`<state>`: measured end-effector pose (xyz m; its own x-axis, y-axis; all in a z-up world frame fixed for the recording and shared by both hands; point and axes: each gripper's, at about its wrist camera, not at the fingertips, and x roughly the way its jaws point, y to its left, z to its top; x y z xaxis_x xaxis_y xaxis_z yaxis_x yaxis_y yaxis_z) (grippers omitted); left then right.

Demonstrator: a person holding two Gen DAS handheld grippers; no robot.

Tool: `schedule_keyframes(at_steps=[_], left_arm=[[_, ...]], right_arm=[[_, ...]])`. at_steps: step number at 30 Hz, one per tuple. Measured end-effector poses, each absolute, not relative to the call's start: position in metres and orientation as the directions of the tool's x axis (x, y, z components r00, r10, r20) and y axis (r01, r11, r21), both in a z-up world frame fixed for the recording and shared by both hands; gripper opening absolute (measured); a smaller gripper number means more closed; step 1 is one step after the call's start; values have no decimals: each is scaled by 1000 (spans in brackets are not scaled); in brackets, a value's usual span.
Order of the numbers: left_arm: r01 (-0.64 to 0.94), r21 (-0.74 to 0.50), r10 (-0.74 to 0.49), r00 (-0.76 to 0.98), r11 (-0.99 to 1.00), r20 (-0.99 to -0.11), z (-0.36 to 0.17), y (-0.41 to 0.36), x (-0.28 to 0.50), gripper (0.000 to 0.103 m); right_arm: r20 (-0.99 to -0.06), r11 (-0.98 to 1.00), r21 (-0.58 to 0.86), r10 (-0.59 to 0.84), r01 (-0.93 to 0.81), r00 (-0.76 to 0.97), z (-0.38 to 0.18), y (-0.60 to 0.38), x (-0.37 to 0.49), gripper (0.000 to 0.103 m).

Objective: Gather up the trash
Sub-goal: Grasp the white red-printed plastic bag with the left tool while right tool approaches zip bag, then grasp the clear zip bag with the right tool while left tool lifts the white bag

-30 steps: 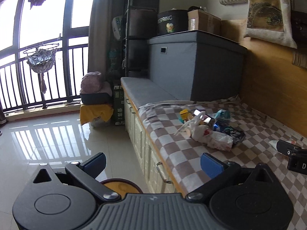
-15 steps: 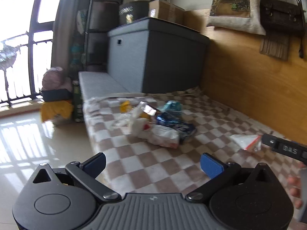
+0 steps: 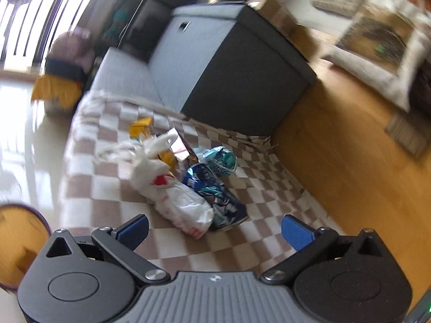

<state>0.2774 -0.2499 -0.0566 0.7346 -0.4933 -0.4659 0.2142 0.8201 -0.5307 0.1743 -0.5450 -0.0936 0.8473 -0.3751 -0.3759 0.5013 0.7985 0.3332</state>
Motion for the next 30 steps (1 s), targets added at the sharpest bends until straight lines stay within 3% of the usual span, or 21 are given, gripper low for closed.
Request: schedule_keyframes(at_steps=[6, 11, 14, 21, 26, 30], left_arm=[[72, -536, -414, 725, 841, -551, -72, -265, 315, 103], [16, -513, -362, 729, 858, -582, -86, -269, 333, 101], [-1, -524, -361, 724, 852, -588, -95, -272, 342, 91], [-36, -588, -369, 747, 808, -553, -111, -271, 351, 83], [-30, -558, -359, 736, 830, -574, -109, -273, 357, 59], [-15, -536, -358, 729, 844, -584, -110, -272, 359, 49]], right_arm=[[-450, 761, 357, -368, 541, 814, -101, -552, 182, 103], [-374, 799, 410, -293, 440, 880, -108, -557, 176, 103], [-333, 785, 480, -251, 392, 909, -112, -566, 172, 103], [-323, 734, 575, -202, 361, 925, -124, -581, 175, 59], [-294, 739, 597, -162, 313, 942, -128, -577, 180, 42], [-300, 749, 597, -123, 287, 946, -127, -574, 182, 19]])
